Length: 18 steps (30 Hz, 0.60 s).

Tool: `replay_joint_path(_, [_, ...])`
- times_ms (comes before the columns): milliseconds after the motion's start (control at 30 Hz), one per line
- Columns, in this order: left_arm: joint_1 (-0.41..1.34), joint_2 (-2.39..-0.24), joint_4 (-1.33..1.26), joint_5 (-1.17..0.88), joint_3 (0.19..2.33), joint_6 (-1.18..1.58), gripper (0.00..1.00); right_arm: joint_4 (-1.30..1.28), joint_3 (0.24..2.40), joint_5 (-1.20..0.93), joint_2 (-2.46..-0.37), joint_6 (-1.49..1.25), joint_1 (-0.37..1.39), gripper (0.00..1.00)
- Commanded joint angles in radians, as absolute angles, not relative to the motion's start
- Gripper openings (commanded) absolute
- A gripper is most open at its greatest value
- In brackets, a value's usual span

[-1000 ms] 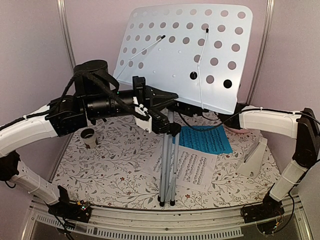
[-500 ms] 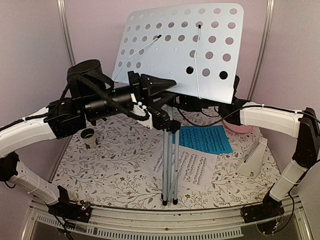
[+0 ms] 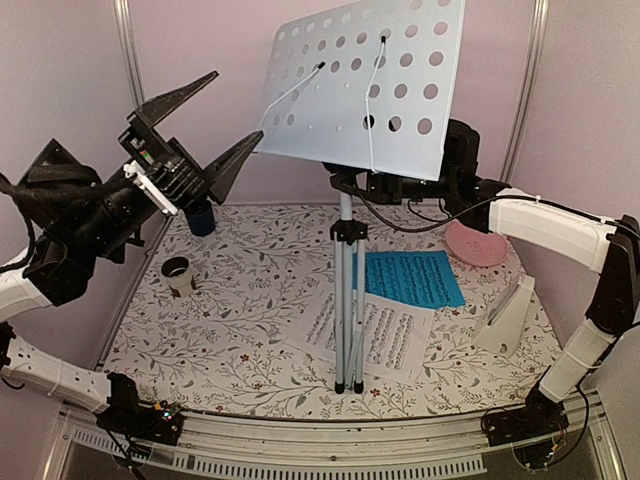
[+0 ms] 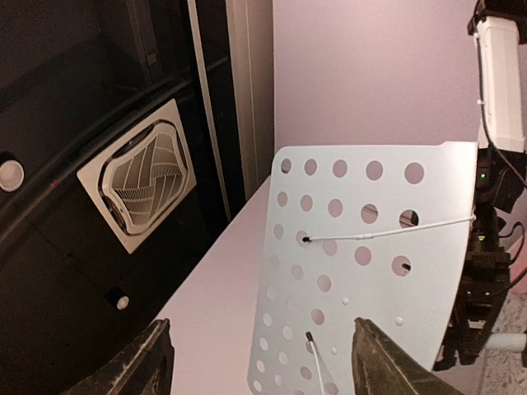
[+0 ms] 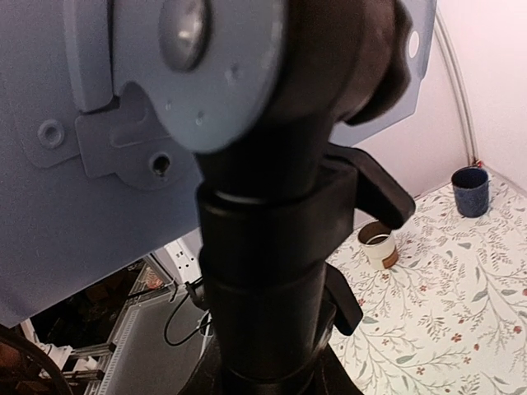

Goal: Set up the instrument practice props

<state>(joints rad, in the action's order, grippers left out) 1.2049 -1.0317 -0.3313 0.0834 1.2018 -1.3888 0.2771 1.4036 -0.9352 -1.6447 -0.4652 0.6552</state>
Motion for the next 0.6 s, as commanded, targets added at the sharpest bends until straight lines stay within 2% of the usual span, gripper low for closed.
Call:
replay_joint_path(0, [1.216, -0.99, -0.414, 0.261, 1.089, -1.067, 0.74, 0.415, 1.558, -0.84, -1.495, -0.389, 0.619, 0.0])
replay_joint_path(167, [1.185, -0.988, -0.406, 0.437, 0.983, -0.72, 0.69, 0.372, 1.593, -0.712, -1.465, -0.331, 0.614, 0.0])
replay_joint_path(267, [1.141, -1.008, -0.346, 0.445, 0.92, -0.501, 0.68, 0.357, 1.595, -0.653, -1.452, -0.306, 0.614, 0.0])
replay_joint_path(467, [0.992, -1.084, -0.355, 0.196, 0.812, -0.087, 0.57, 0.338, 1.598, -0.593, -1.432, -0.274, 0.614, 0.0])
replay_joint_path(567, [0.946, -1.152, -0.395, 0.041, 0.785, -0.017, 0.56, 0.328, 1.608, -0.571, -1.43, -0.262, 0.614, 0.0])
